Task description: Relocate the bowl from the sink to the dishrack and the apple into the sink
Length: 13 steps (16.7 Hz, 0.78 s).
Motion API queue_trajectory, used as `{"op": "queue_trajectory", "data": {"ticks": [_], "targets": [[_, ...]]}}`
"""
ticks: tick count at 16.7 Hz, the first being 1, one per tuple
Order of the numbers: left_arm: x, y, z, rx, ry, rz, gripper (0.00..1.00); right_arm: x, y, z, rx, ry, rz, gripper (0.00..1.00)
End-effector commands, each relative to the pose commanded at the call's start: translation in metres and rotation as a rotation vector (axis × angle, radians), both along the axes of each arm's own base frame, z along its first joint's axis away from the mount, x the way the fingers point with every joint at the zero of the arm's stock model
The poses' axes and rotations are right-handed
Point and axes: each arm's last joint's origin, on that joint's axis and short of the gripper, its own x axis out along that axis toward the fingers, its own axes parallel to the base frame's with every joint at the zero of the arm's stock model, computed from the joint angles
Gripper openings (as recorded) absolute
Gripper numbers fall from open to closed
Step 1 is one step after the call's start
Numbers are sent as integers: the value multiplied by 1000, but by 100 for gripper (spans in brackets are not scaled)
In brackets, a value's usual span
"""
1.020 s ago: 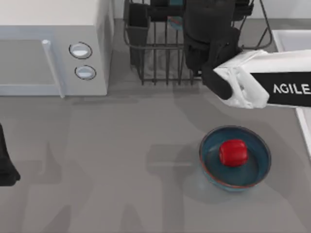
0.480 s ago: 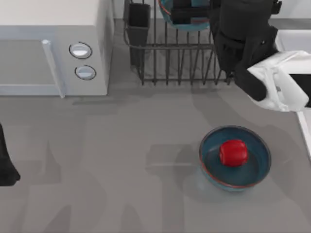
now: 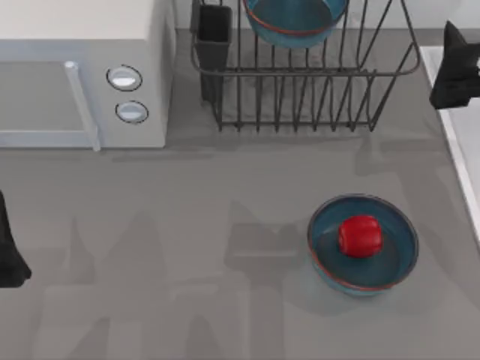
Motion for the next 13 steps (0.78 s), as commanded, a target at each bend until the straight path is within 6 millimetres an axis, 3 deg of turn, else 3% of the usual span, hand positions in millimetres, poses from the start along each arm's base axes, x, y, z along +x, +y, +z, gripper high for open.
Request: {"op": "queue_trajectory", "data": {"ticks": [3, 6, 10, 13], "targets": [[0, 0, 0, 0, 0, 0, 100, -62, -38, -14, 16, -42, -3, 100], [0, 0, 0, 0, 0, 0, 100, -104, -59, -45, 17, -69, -28, 100], [0, 0, 0, 0, 0, 0, 100, -127, -72, -86, 8, -65, -79, 100], [0, 0, 0, 0, 0, 0, 100, -132, -77, -101, 2, -61, -111, 100]]}}
